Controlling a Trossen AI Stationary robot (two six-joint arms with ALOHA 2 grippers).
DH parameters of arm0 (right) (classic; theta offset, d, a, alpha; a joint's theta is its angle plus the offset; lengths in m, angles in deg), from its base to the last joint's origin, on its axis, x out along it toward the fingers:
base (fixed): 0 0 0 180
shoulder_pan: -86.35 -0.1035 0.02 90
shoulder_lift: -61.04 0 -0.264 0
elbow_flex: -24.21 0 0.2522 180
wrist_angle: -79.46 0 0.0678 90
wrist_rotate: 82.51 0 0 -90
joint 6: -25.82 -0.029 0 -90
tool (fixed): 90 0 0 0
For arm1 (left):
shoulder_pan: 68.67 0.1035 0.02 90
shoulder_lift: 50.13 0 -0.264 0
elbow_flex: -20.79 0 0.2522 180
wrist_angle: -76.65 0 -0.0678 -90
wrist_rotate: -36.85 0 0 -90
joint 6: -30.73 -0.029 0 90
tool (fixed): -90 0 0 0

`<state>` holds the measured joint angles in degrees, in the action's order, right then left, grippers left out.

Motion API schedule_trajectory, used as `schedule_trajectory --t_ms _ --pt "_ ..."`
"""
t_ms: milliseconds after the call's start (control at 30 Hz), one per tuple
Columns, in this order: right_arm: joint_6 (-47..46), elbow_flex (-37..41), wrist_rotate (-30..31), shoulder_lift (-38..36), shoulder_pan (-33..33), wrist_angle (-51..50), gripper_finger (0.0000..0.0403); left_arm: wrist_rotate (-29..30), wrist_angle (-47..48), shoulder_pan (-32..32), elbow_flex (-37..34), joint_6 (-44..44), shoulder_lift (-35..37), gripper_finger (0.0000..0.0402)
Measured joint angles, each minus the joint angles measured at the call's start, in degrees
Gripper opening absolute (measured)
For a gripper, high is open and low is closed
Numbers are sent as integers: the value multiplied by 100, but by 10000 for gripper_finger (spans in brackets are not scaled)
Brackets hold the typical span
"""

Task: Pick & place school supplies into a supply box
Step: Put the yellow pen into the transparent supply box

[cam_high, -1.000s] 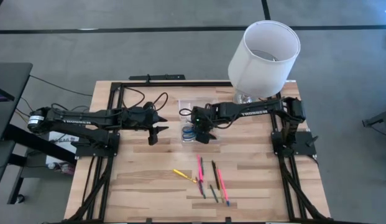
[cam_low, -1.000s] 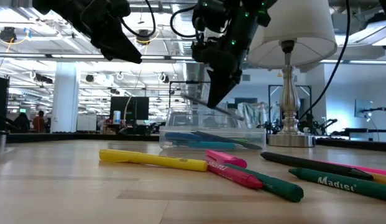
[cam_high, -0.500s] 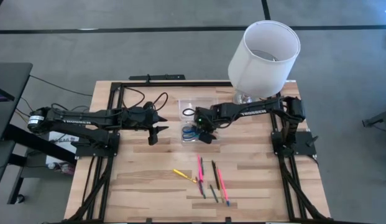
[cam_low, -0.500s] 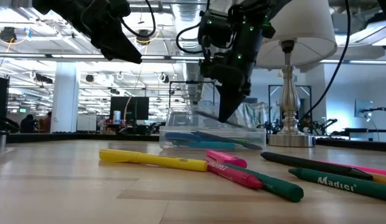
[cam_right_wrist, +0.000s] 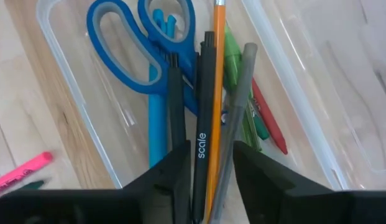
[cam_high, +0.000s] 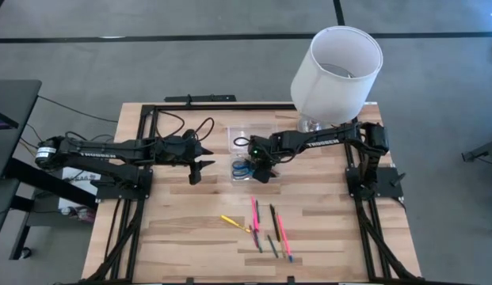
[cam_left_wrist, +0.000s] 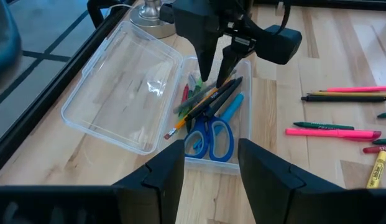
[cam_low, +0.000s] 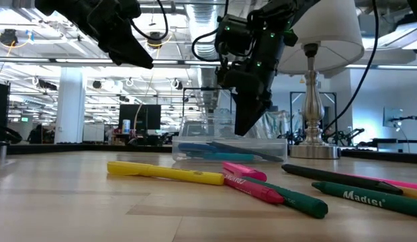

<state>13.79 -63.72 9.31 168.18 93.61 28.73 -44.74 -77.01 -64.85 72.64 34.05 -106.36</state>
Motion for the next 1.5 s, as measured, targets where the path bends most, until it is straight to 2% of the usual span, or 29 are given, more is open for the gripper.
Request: schedule_trajectory --t_ms 133,300,400,633,867,1067,1167,1300,1500 --pt "3 0 -2 -31 -12 -5 125 -193 -2 3 0 103 0 146" --pt "323 -2 80 -480 -189 79 127 -1614 -8 -2 2 52 -128 146" --pt "609 43 210 -814 -310 167 121 -2124 -17 -38 2 85 -322 146" --pt "851 568 280 -1858 -325 249 112 -2222 -500 -411 4 110 -1014 146" --pt "327 1843 263 -3365 -388 463 111 -2237 -1600 -656 15 452 -1904 146" --pt "-316 3023 258 -4777 -871 851 111 -2629 -1700 -659 345 1057 -2684 146" --pt "-716 3466 291 -5328 -1149 903 111 -2935 -1685 -794 546 863 -3001 142" --pt "-1148 3870 490 -5873 -1490 890 111 -2865 -1625 -1134 848 295 -3425 127" --pt "-1498 4315 926 -6421 -1909 805 111 -2357 -1353 -1591 1282 -140 -3999 110"
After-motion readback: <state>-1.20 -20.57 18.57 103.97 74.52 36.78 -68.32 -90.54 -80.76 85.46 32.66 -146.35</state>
